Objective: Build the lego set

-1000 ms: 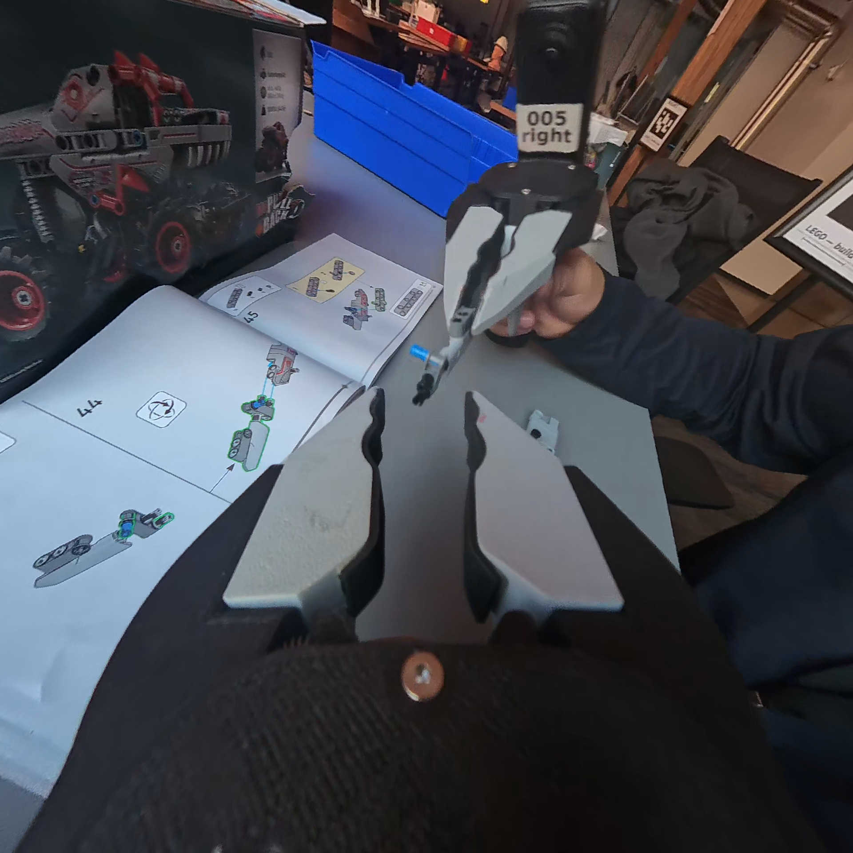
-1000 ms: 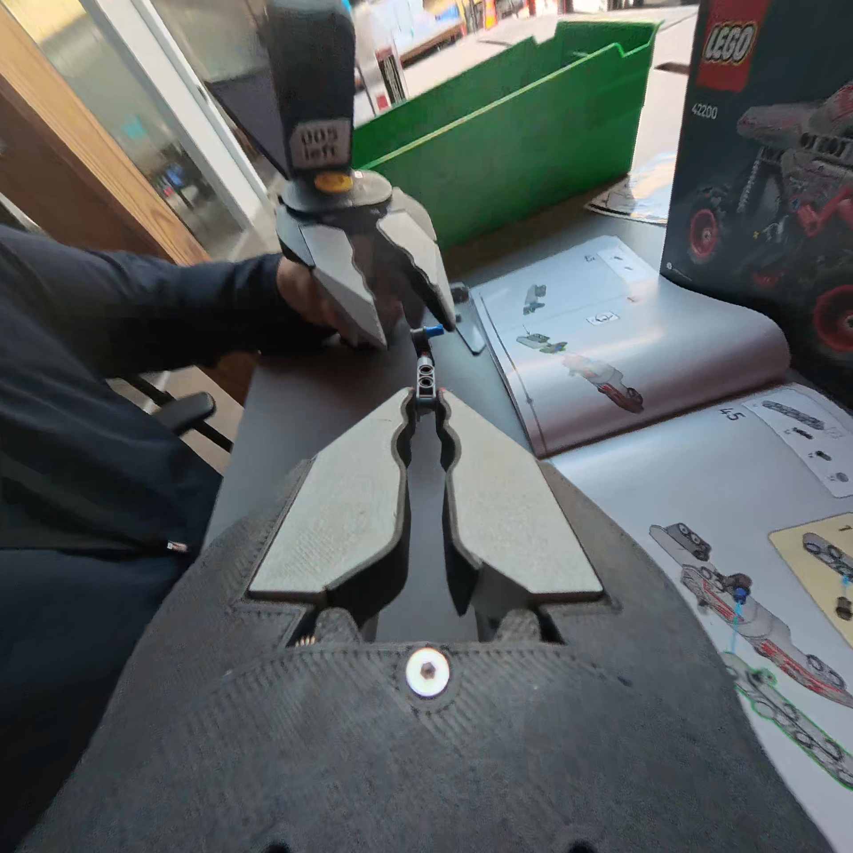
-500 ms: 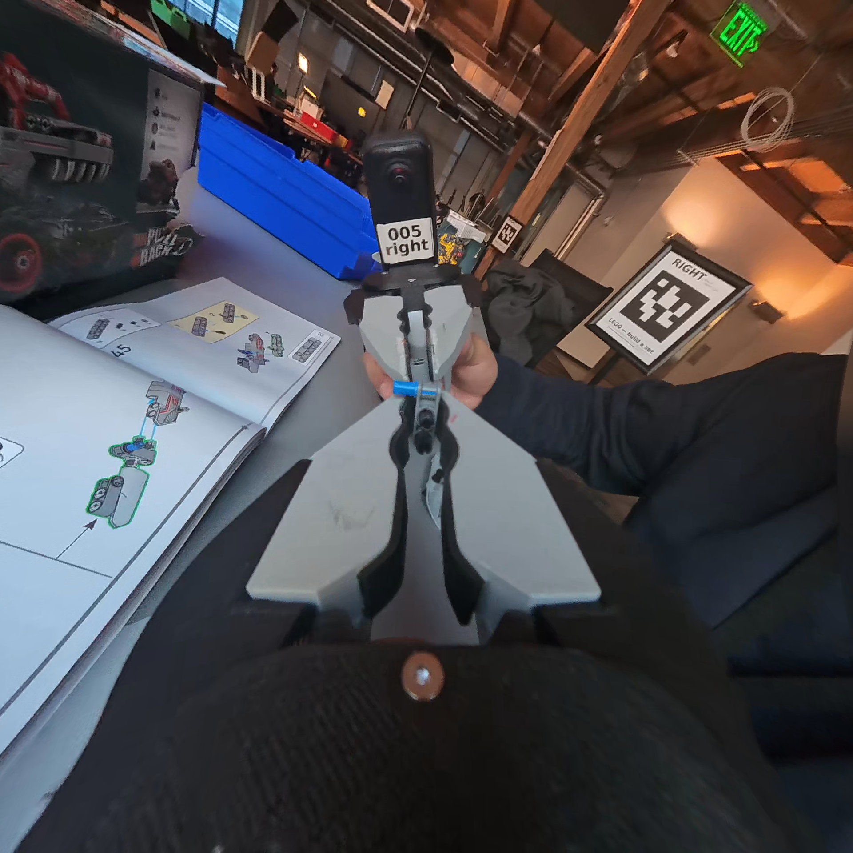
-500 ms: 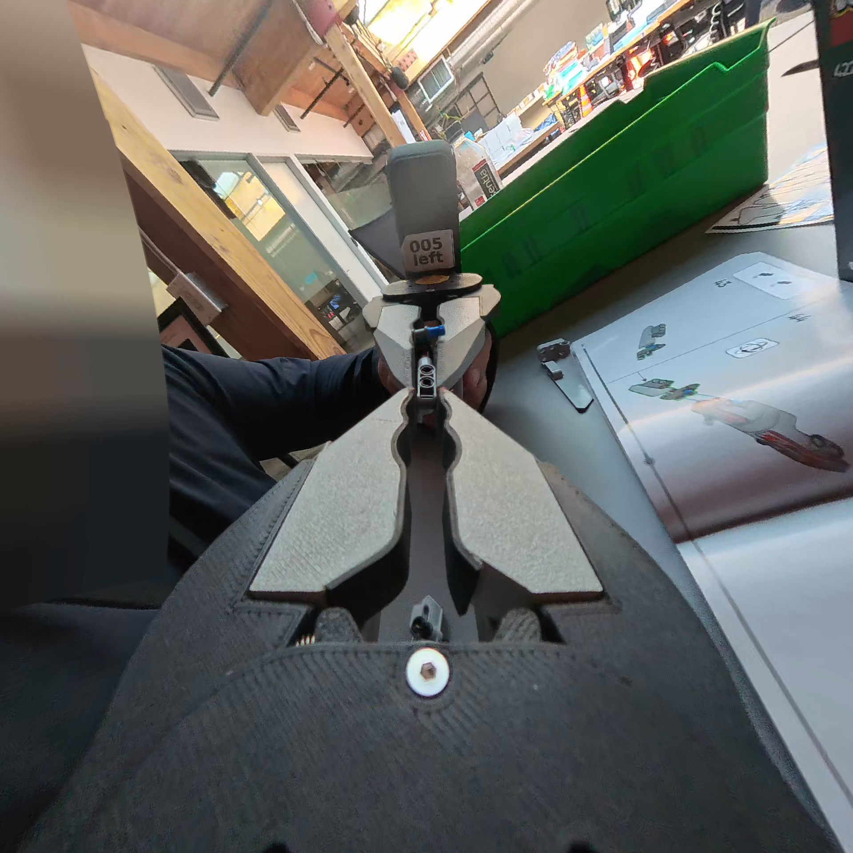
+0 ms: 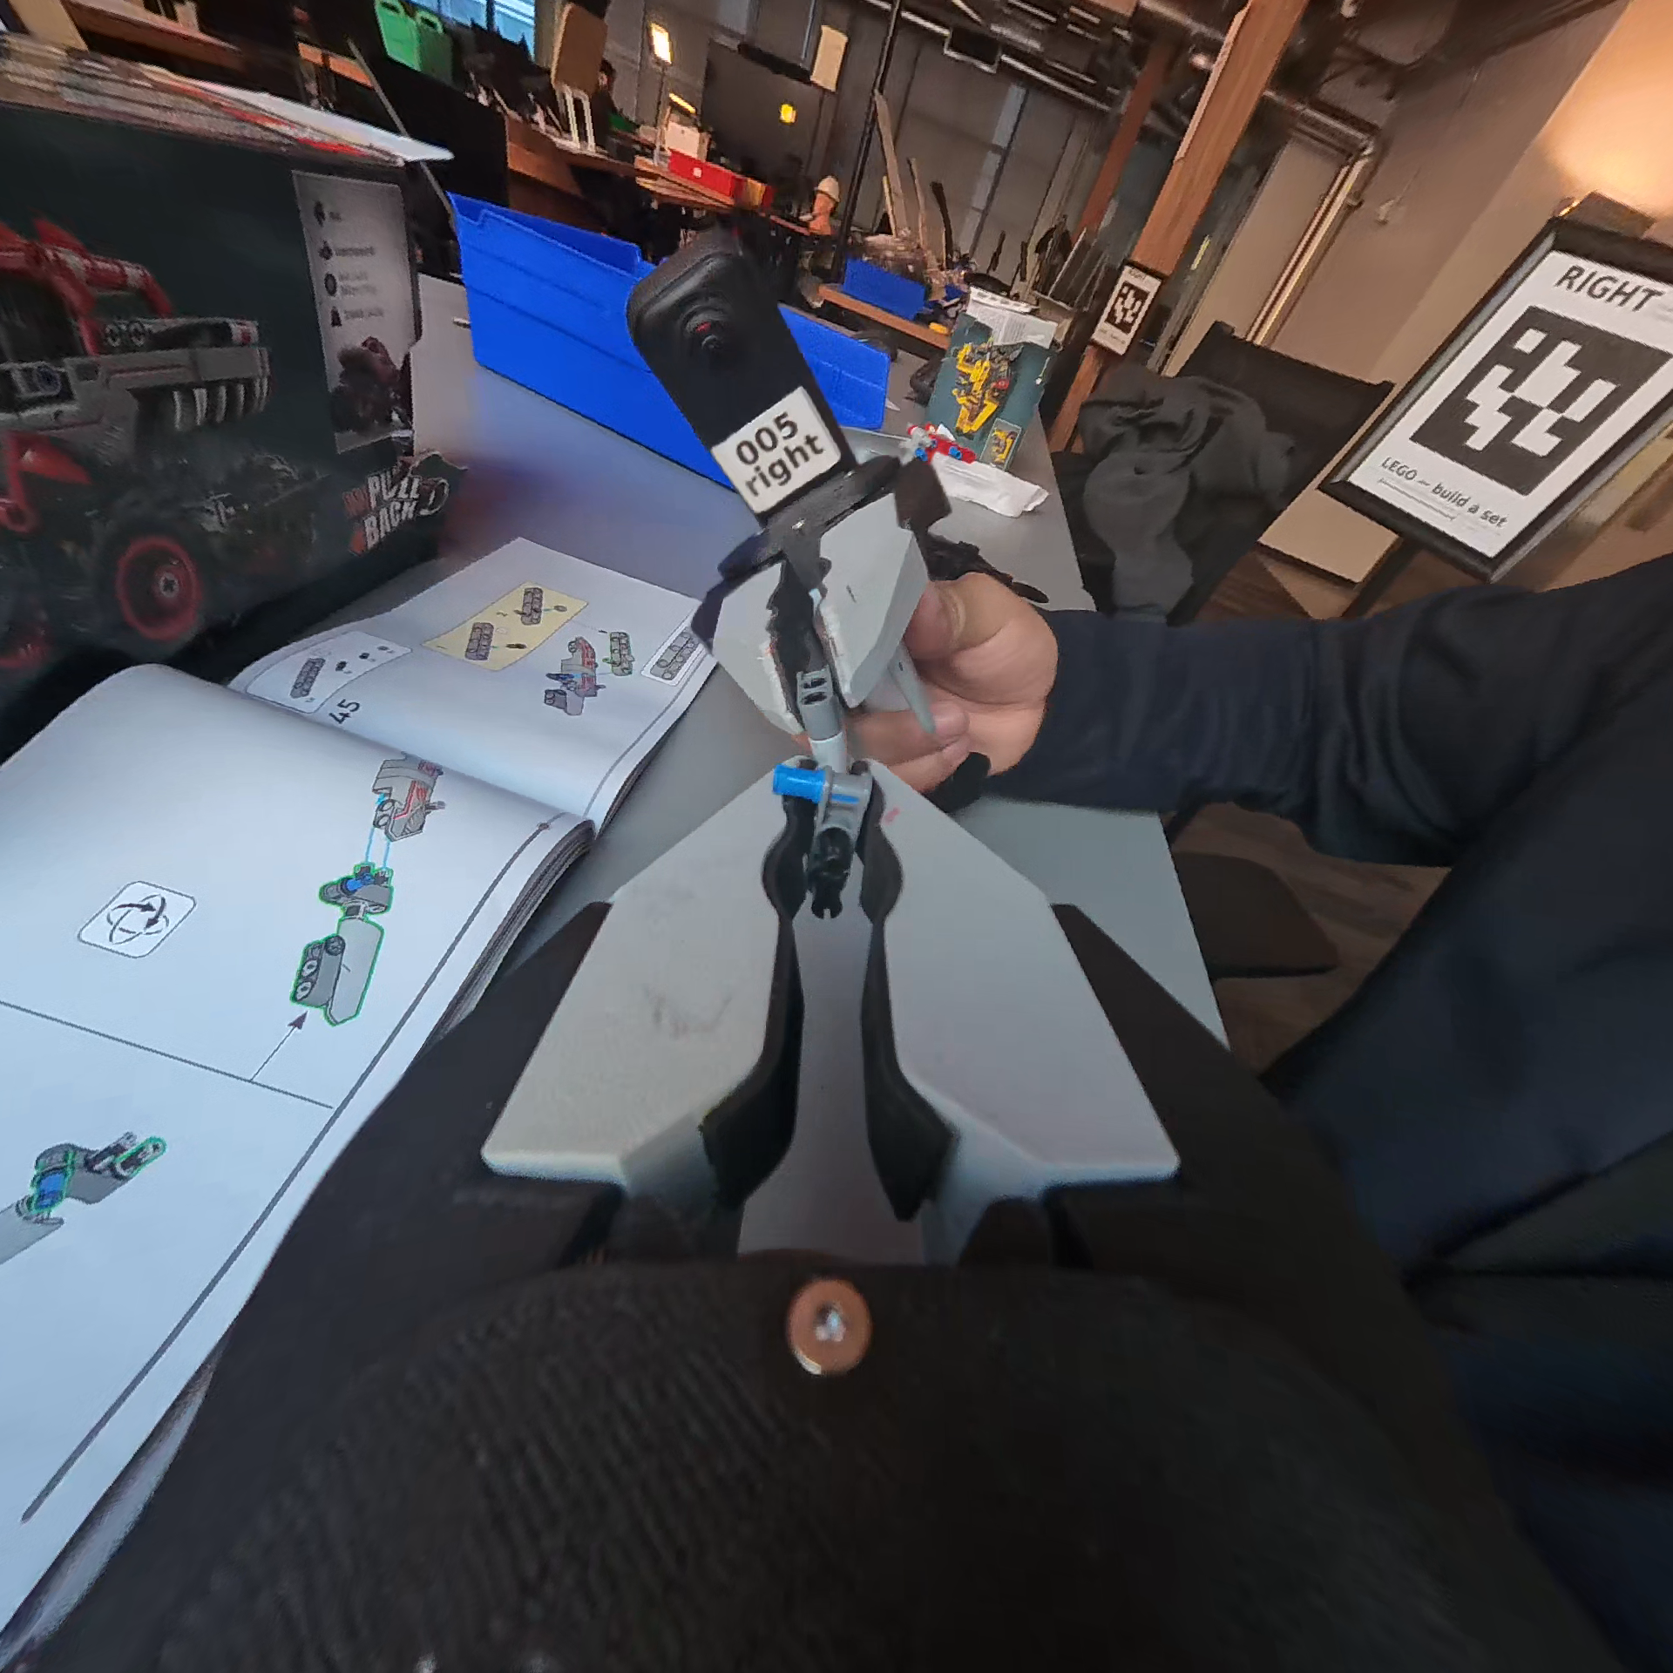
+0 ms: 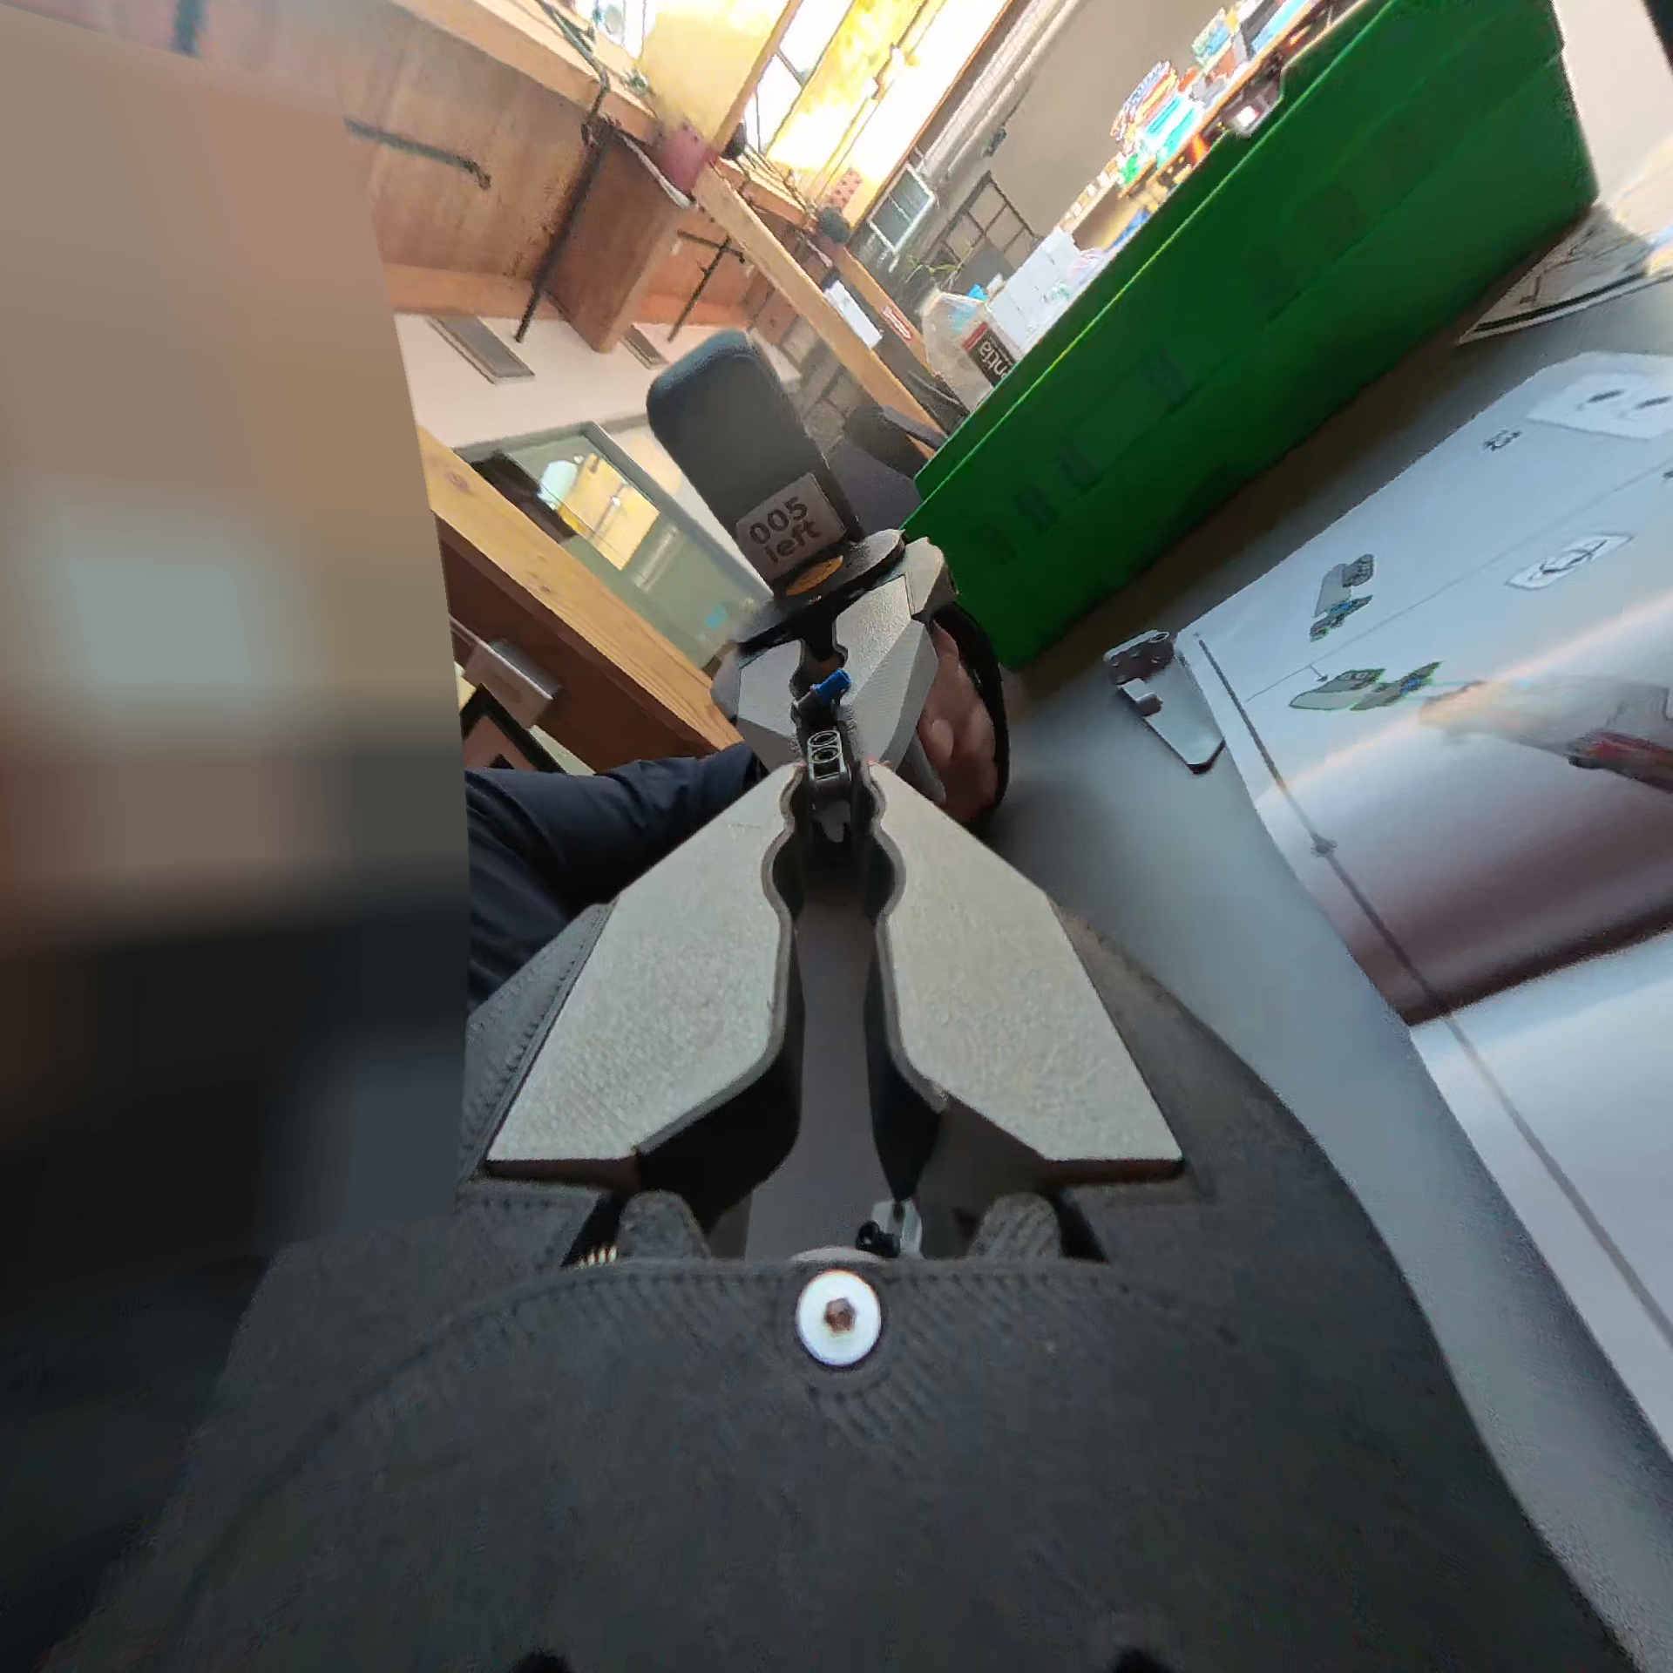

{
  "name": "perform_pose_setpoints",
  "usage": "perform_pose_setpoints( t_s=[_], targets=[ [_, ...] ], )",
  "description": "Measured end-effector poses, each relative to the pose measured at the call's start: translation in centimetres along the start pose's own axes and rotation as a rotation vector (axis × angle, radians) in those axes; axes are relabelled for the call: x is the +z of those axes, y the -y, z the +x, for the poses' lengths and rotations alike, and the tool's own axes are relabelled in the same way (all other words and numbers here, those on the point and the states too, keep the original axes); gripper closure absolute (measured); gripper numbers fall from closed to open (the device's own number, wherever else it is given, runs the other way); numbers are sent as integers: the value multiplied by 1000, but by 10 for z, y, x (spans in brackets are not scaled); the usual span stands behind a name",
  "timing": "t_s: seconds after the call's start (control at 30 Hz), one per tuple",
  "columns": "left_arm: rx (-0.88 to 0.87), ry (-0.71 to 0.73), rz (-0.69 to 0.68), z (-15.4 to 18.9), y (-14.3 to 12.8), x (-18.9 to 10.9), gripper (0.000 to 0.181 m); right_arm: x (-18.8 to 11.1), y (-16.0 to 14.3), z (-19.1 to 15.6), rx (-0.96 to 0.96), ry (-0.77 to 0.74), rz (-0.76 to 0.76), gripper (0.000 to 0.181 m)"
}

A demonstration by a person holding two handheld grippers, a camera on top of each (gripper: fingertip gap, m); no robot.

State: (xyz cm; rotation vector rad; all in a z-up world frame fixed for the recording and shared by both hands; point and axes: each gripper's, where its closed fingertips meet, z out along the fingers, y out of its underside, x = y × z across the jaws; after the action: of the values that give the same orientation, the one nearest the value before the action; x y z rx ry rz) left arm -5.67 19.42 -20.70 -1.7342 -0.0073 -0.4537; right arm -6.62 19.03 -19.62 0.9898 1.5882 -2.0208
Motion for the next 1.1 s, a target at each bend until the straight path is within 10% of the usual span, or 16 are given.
perform_pose_setpoints(
  t_s=[0.37, 1.1],
  targets=[
    [101, 79, -55, -5, -6, 0, 176, 1, -4, 8, -416, -317, -151, 173],
    [691, 295, -84, -4, -1, 1, 176, -10, -4, -4, 32, -22, -88, 175]
  ],
)
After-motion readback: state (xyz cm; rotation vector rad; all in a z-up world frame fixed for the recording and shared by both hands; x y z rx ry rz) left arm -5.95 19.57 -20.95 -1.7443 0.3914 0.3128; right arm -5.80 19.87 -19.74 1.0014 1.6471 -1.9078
